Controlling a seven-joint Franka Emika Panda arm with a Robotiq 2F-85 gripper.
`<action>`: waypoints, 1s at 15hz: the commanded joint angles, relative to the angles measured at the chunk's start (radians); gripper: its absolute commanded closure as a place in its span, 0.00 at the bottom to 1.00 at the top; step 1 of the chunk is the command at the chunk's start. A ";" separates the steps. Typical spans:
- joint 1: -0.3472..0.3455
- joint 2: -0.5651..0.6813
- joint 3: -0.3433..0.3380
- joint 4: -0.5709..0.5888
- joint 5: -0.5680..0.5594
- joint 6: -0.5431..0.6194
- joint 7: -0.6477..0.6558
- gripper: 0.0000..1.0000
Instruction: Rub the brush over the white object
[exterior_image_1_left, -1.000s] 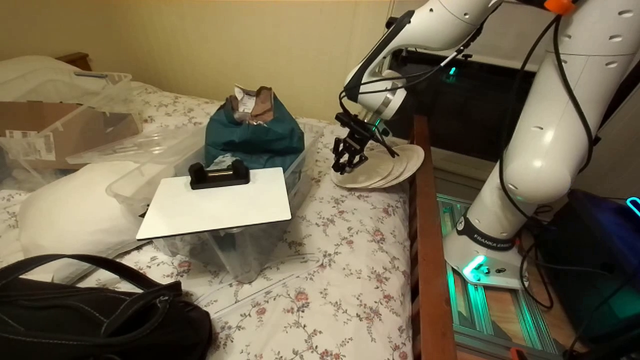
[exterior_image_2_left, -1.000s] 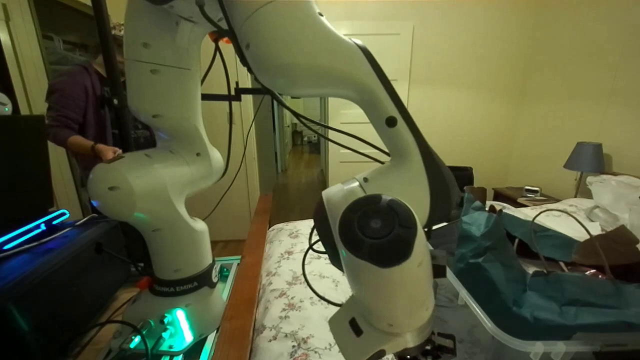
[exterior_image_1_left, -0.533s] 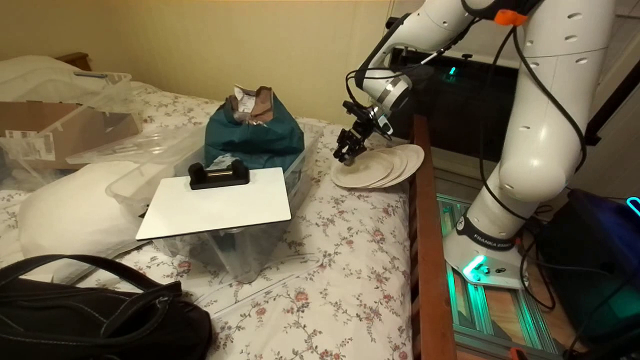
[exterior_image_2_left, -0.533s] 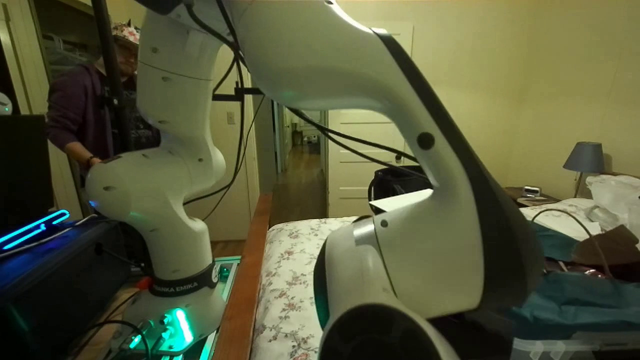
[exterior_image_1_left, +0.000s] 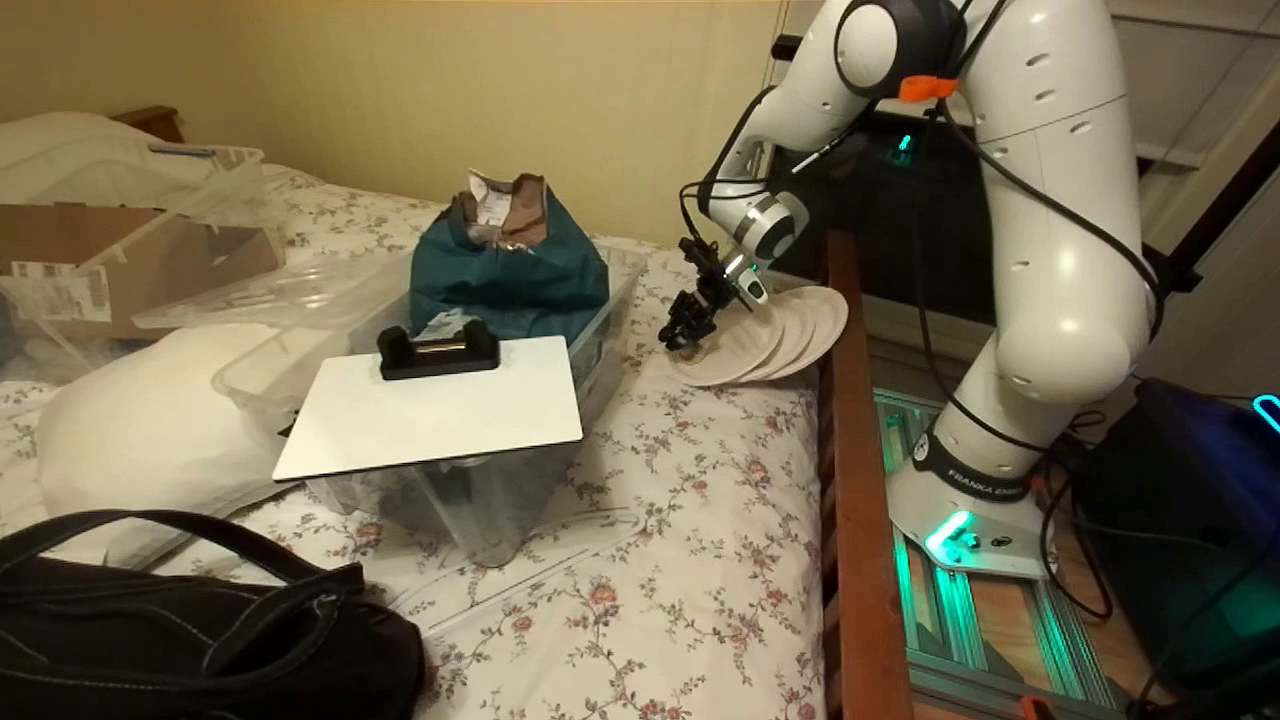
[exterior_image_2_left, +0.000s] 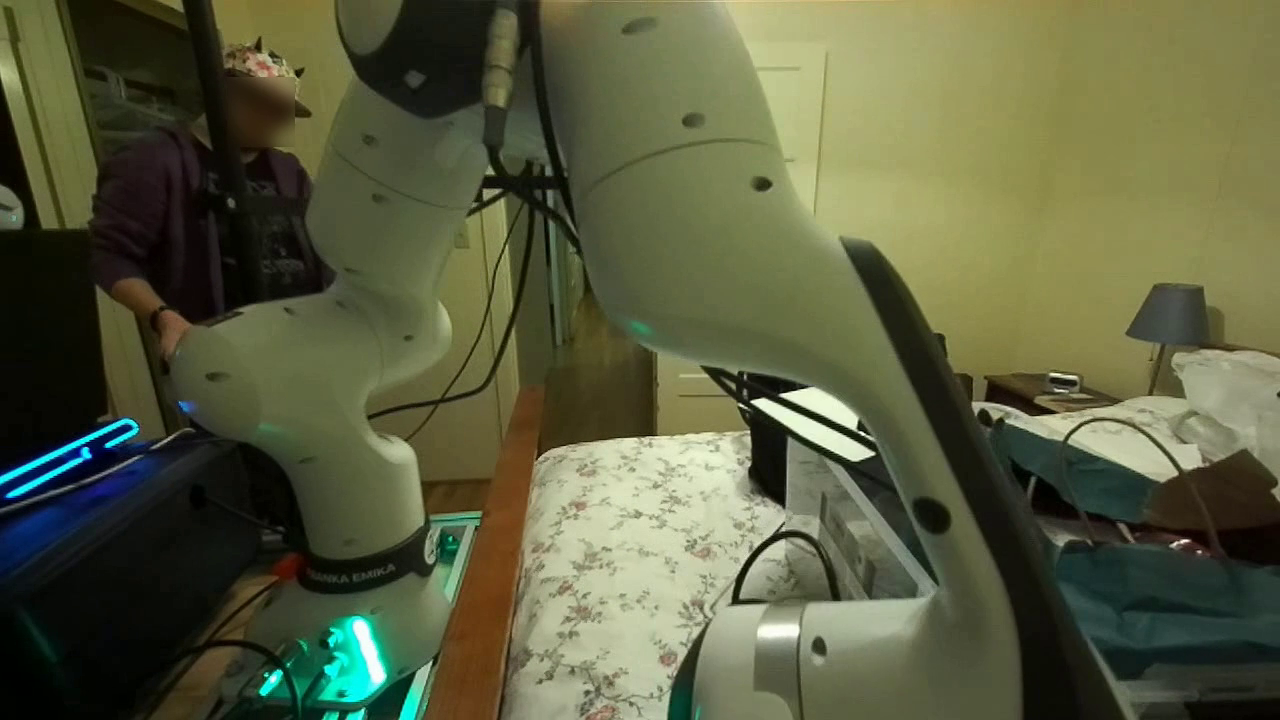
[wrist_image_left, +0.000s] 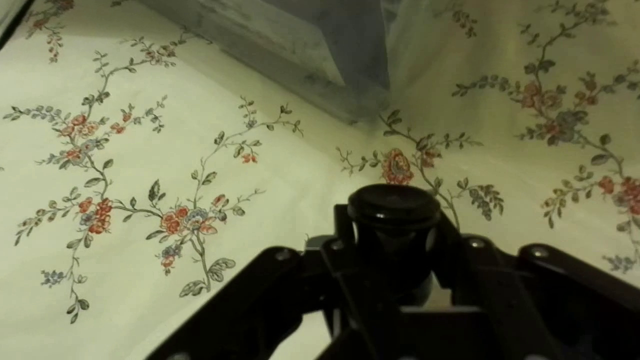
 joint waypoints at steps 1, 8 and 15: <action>-0.001 0.067 -0.035 0.052 0.034 0.016 0.082 0.87; -0.045 0.041 -0.114 0.040 0.026 0.011 0.218 0.87; -0.057 -0.025 -0.149 -0.041 -0.013 0.005 0.150 0.87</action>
